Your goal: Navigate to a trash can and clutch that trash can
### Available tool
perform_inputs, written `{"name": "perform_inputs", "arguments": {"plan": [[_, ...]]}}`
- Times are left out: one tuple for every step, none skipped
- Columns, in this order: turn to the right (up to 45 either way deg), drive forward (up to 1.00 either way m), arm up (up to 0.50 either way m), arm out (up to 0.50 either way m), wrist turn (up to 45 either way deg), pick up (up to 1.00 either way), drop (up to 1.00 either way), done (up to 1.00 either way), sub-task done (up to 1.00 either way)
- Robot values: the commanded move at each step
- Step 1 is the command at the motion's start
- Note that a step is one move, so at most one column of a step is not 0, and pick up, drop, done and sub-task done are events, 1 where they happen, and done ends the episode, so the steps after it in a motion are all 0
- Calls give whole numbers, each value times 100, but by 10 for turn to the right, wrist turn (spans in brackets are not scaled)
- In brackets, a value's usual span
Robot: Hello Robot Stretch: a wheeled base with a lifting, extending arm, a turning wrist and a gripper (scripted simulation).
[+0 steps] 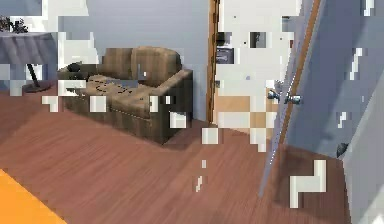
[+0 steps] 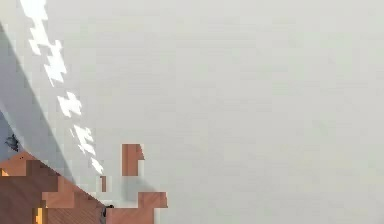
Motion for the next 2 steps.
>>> {"name": "perform_inputs", "arguments": {"plan": [[30, 0, 0, 0, 0, 0, 0, 0, 0], [0, 25, 0, 0, 0, 0, 0, 0, 0]]}}
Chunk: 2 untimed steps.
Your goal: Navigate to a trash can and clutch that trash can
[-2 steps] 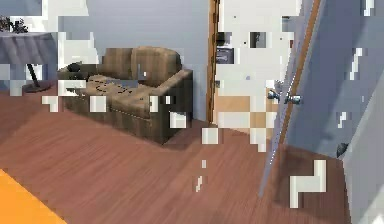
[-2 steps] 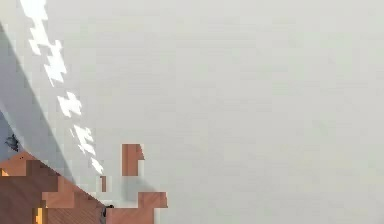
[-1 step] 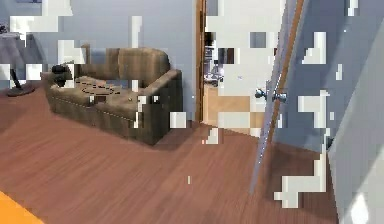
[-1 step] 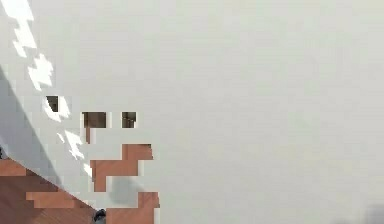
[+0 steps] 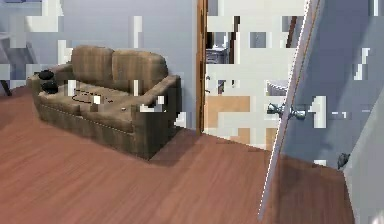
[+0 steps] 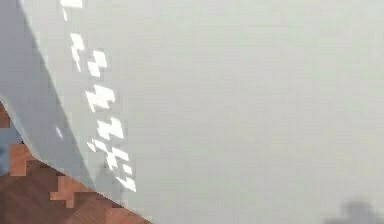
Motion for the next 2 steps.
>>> {"name": "perform_inputs", "arguments": {"plan": [[450, 0, 0, 0, 0, 0, 0, 0, 0], [360, 0, 0, 0, 0, 0, 0, 0, 0]]}}
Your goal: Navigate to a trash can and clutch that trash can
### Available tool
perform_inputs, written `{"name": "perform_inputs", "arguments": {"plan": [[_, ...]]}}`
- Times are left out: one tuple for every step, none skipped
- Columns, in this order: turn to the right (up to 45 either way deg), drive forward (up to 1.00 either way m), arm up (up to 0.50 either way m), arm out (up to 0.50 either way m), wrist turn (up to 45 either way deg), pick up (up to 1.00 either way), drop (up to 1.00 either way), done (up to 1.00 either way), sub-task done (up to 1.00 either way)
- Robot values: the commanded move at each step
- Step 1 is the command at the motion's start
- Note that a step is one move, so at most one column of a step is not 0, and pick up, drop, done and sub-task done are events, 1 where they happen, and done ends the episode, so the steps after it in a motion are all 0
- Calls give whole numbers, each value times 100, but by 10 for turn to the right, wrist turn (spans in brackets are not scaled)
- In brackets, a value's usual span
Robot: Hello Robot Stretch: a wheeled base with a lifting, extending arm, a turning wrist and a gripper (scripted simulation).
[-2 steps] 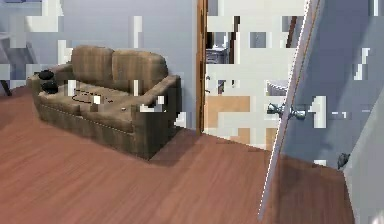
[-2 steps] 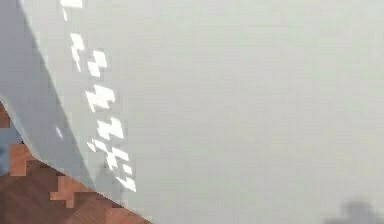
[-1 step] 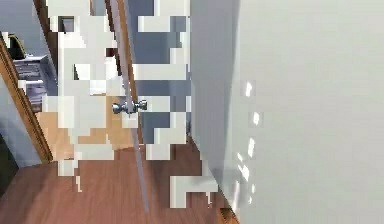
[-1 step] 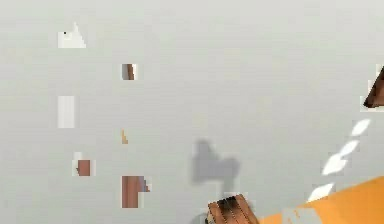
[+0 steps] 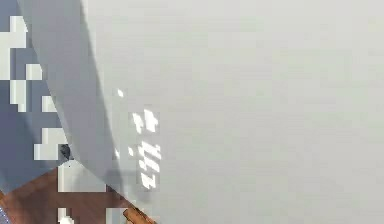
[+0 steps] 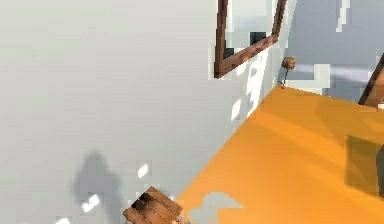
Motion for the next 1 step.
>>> {"name": "perform_inputs", "arguments": {"plan": [[0, 5, 0, 0, 0, 0, 0, 0, 0]]}}
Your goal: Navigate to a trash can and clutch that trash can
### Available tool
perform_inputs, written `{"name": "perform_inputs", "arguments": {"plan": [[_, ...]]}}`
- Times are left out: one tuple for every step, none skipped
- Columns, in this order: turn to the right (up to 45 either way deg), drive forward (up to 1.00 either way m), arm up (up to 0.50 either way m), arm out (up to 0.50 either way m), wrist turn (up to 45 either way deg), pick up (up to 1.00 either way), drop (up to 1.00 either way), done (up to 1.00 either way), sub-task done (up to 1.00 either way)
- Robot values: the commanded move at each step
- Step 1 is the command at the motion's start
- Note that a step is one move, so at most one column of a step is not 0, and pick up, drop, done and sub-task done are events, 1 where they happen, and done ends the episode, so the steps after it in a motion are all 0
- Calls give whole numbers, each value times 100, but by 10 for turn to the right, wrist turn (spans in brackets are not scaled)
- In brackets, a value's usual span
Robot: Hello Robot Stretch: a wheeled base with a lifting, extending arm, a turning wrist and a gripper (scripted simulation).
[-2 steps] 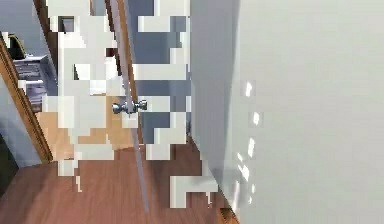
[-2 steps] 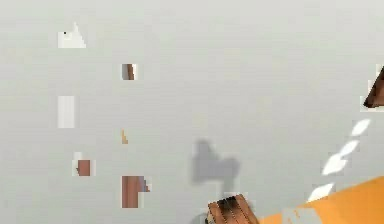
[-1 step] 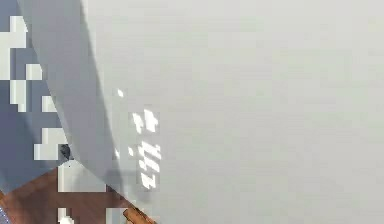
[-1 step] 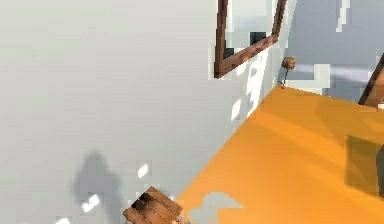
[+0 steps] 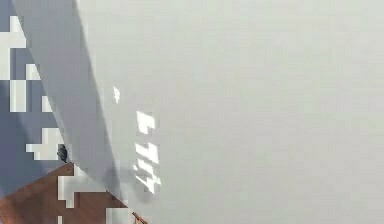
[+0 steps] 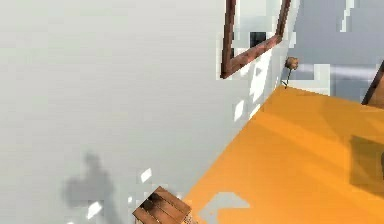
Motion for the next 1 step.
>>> {"name": "perform_inputs", "arguments": {"plan": [[-450, 0, 0, 0, 0, 0, 0, 0, 0]]}}
